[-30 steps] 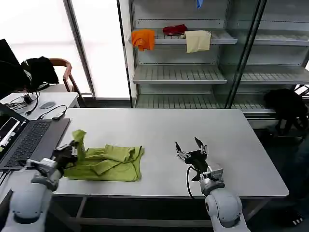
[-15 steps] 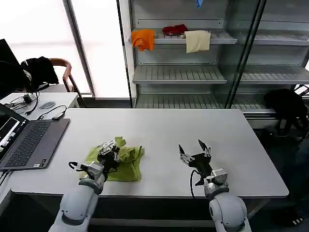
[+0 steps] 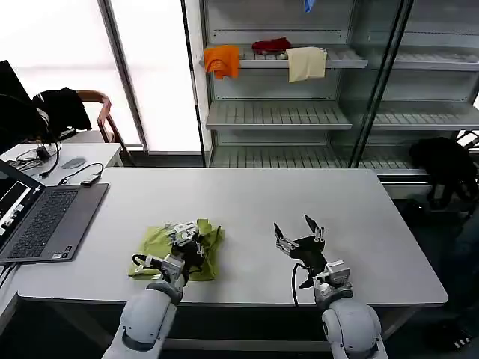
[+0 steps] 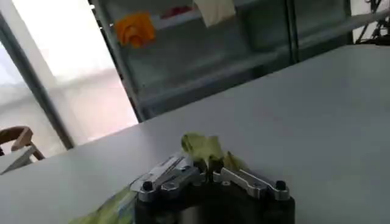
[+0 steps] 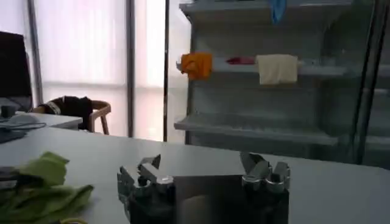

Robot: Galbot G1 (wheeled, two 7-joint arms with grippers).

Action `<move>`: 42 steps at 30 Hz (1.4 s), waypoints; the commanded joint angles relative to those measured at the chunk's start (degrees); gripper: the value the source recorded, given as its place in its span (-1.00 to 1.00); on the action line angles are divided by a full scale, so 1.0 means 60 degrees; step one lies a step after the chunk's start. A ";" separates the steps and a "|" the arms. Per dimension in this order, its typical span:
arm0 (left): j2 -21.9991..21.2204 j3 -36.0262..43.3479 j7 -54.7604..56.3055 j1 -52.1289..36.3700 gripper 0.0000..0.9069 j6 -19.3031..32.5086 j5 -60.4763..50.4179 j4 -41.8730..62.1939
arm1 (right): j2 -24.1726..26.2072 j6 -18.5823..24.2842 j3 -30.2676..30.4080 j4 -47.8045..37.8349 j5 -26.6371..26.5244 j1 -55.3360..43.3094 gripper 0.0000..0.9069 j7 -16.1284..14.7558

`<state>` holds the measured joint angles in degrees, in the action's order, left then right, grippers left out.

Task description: Fold and organize the clothes.

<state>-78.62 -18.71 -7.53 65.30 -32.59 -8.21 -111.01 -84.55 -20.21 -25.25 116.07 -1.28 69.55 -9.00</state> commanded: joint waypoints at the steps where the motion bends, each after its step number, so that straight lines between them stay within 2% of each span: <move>1: -0.0426 0.0486 0.0212 0.0069 1.00 -0.0075 -0.0204 0.0186 | 0.0012 0.0000 -0.0010 0.0023 0.0014 0.0028 1.00 0.0011; 19: -0.1364 0.0802 0.0324 0.0270 1.00 0.0155 -0.0456 0.0470 | -0.0049 0.0026 0.0051 0.0103 0.0052 0.0121 1.00 0.0008; 24: -0.1227 0.0554 0.0185 0.0256 1.00 0.0174 0.0925 -0.0151 | -0.0051 0.0025 0.0049 0.0112 0.0053 0.0118 1.00 0.0013; 27: -0.0842 -0.0021 -0.0027 0.0293 1.00 0.0128 0.2202 -0.1027 | -0.0056 0.0018 0.0041 0.0131 0.0048 0.0109 1.00 0.0013; 30: -0.0131 -0.1370 -0.0283 0.0280 1.00 0.0150 0.3117 -0.1428 | -0.0046 0.0008 0.0031 0.0153 0.0039 0.0088 1.00 0.0014; 37: 0.1729 -0.4461 -0.0821 0.0551 1.00 0.0206 0.5114 -0.0483 | -0.0039 -0.0009 0.0102 0.0099 0.0051 0.0011 1.00 0.0023; 39: 0.2182 -0.4696 -0.0855 0.0665 1.00 0.0091 0.5284 -0.0117 | -0.0070 -0.0020 0.0172 0.0048 0.0096 -0.0042 1.00 0.0035; 42: 0.2498 -0.4749 -0.0809 0.0766 1.00 -0.0070 0.5335 0.0186 | -0.0153 -0.0035 0.0313 -0.0027 0.0174 -0.0118 1.00 0.0057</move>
<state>-75.35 -32.07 -10.42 68.32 -31.91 11.30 -113.86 -85.11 -20.35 -24.21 116.44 -0.61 69.20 -8.70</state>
